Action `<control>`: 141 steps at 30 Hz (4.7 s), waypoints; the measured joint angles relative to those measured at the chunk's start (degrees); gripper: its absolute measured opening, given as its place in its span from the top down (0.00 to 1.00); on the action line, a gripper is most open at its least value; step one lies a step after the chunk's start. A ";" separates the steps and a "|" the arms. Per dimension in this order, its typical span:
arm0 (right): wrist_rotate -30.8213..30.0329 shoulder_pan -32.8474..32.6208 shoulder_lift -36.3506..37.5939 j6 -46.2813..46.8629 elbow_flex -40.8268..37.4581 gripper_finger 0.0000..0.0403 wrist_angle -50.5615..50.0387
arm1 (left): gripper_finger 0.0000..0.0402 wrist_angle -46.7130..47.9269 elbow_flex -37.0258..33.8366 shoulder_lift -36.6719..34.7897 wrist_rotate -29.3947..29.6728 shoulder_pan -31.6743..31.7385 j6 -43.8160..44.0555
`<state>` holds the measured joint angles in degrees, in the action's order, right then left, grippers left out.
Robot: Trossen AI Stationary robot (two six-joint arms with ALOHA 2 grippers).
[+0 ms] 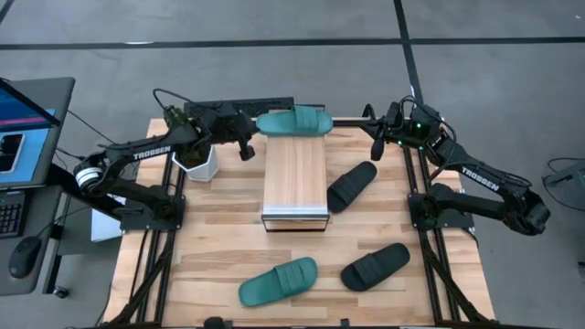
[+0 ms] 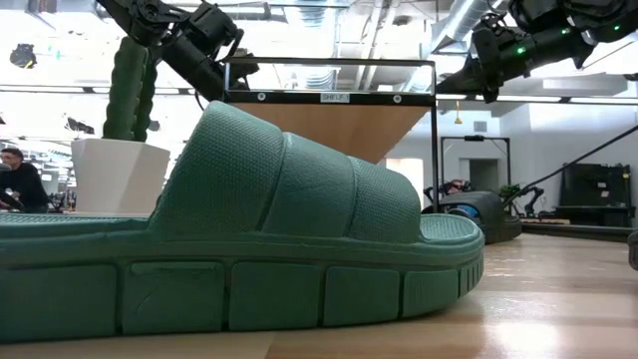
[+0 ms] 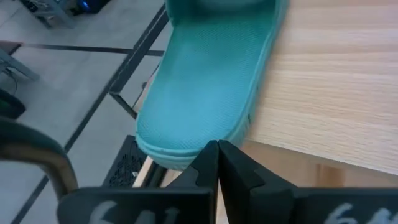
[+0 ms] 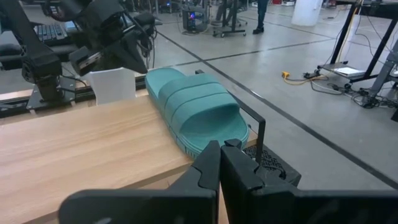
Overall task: Pick and place slides into the shelf
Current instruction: Put the top green slide on the shelf, then put the green slide on the shelf
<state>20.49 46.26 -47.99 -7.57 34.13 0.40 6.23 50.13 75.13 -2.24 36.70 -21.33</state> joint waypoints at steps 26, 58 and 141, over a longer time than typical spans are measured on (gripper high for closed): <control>-0.02 0.00 0.01 0.02 0.00 1.00 0.01 | 1.00 0.16 -0.02 0.00 -6.32 0.49 -1.62; -0.94 -3.33 -0.83 3.34 0.02 1.00 -2.09 | 1.00 10.11 5.37 1.29 10.45 -0.52 2.46; 4.87 -11.06 7.64 10.64 10.55 1.00 -20.30 | 1.00 27.50 5.01 -30.45 12.81 -49.68 37.52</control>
<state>25.36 35.20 -40.35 3.07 44.68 -19.91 33.74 55.14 44.69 10.57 -12.98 16.19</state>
